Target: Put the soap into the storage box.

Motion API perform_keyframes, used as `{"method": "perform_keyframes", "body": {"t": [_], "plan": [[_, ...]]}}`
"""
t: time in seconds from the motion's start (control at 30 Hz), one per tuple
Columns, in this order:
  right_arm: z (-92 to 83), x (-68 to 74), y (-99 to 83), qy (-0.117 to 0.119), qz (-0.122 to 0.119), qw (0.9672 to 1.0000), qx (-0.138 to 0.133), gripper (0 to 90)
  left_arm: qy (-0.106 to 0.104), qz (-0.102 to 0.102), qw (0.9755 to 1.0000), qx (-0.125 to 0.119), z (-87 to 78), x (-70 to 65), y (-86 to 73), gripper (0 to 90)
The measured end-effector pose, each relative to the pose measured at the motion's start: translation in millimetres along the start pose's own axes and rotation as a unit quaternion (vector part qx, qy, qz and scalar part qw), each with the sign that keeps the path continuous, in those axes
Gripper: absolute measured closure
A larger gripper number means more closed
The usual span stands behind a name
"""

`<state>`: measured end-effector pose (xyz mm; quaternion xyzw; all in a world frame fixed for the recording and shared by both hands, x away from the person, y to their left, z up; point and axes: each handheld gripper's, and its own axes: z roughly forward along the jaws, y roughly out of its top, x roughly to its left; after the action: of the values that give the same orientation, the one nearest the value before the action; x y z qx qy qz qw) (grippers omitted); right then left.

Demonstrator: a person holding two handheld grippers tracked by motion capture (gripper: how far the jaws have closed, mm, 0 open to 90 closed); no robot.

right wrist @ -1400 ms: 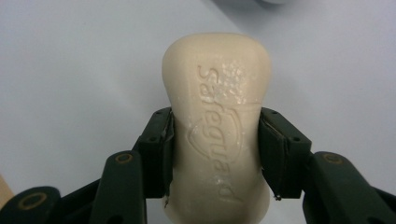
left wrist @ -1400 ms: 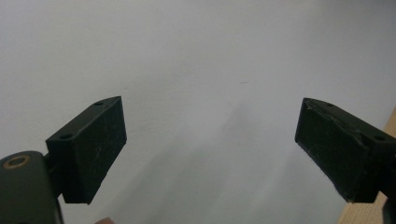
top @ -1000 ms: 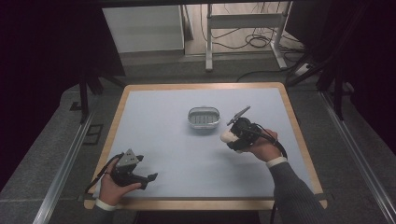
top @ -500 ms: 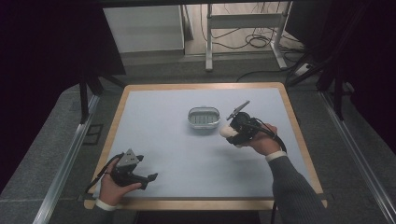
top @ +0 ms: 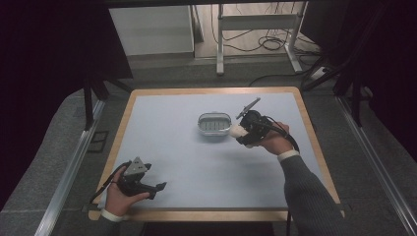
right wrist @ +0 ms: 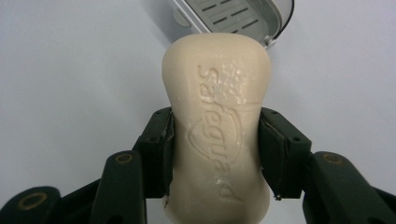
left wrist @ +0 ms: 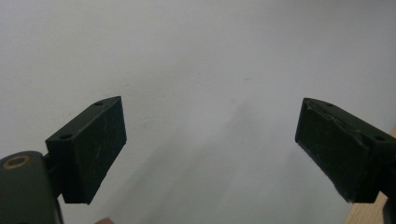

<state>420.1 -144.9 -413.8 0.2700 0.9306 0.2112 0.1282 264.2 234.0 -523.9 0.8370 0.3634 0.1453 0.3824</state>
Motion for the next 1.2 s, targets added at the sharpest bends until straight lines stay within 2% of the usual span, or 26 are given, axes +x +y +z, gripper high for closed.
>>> {"method": "perform_keyframes", "body": {"t": [0.27, 0.3, 0.33, 0.4, 0.7, 0.93, 1.2], "plan": [[1.4, -3.4, 8.4, 0.007, -0.010, 0.9999, -0.008, 49.5, -0.002, 0.000, 1.0000, -0.003, -0.6, 0.1, 0.1, 9.4], [2.0, -4.1, 9.5, 0.008, -0.012, 0.9999, -0.008, 49.5, -0.003, 0.000, 1.0000, -0.002, -0.5, 0.2, 0.1, 9.4], [4.2, -6.2, 11.6, 0.020, -0.014, 0.9996, -0.012, 49.4, -0.003, 0.001, 1.0000, -0.002, -0.4, 0.1, 0.1, 9.4], [5.7, -7.2, 13.3, 0.022, -0.013, 0.9996, -0.013, 49.4, -0.003, 0.001, 1.0000, -0.001, -0.1, 0.0, 0.1, 9.4], [12.0, -16.0, 24.8, 0.015, -0.020, 0.9997, -0.006, 49.5, -0.002, 0.003, 1.0000, 0.001, -0.6, 0.7, 0.2, 9.4], [9.6, -22.6, 31.9, 0.014, -0.016, 0.9996, -0.020, 49.4, -0.003, 0.001, 1.0000, 0.000, -0.4, 1.1, -0.2, 9.4], [13.1, -26.8, 38.7, 0.009, -0.021, 0.9996, -0.017, 49.5, -0.003, 0.003, 1.0000, 0.000, -0.2, 1.0, -0.1, 9.4]]}}
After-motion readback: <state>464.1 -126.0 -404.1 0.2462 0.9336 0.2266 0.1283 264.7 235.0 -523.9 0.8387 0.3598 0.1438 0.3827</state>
